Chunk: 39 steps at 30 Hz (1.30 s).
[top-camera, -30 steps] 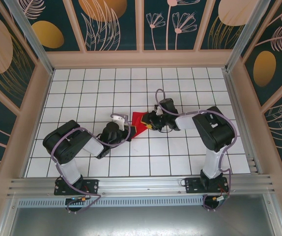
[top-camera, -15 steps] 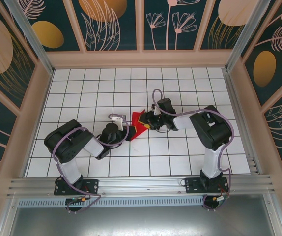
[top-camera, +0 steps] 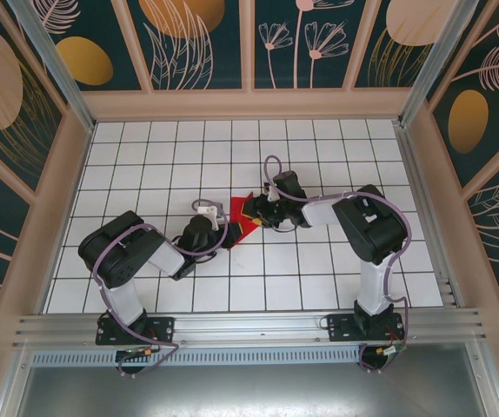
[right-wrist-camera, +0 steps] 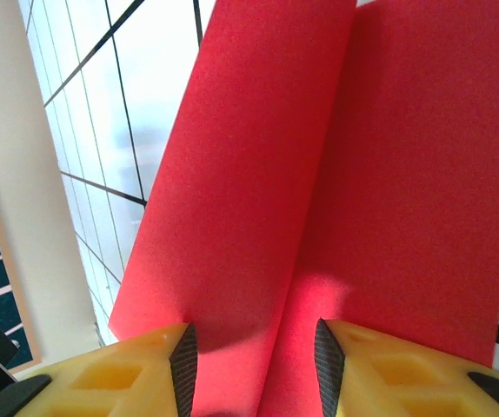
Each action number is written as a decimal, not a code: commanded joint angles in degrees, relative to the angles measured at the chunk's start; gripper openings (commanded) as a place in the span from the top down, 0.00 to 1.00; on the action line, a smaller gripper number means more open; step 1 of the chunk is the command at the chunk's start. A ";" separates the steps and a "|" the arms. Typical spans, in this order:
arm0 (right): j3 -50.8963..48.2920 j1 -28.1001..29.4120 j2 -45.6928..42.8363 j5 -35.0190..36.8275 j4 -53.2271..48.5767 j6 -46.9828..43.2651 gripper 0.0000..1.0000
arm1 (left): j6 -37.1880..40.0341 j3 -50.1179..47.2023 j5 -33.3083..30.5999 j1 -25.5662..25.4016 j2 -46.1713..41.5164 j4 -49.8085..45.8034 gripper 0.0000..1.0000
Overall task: Fold a paper plane with a square sheet of paper (pick it up from the middle)
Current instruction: Fourth fold the wing at the center of the table.
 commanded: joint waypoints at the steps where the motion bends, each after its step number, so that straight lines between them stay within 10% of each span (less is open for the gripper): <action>1: 0.07 0.72 3.06 4.32 -5.81 -2.14 0.56 | -1.21 0.52 -0.71 -0.20 0.64 -0.54 0.76; 12: 0.85 0.83 4.01 5.62 -8.53 -1.40 0.55 | 2.59 2.22 -2.35 -0.23 -0.45 -5.10 0.67; 25: 1.83 1.22 5.23 9.13 -14.38 -0.60 0.53 | 2.74 3.01 -1.89 0.06 -1.28 -6.58 0.87; 39: 5.65 2.03 8.07 14.53 -23.73 -0.01 0.50 | -1.30 -0.20 -6.02 1.26 -16.30 -16.85 0.52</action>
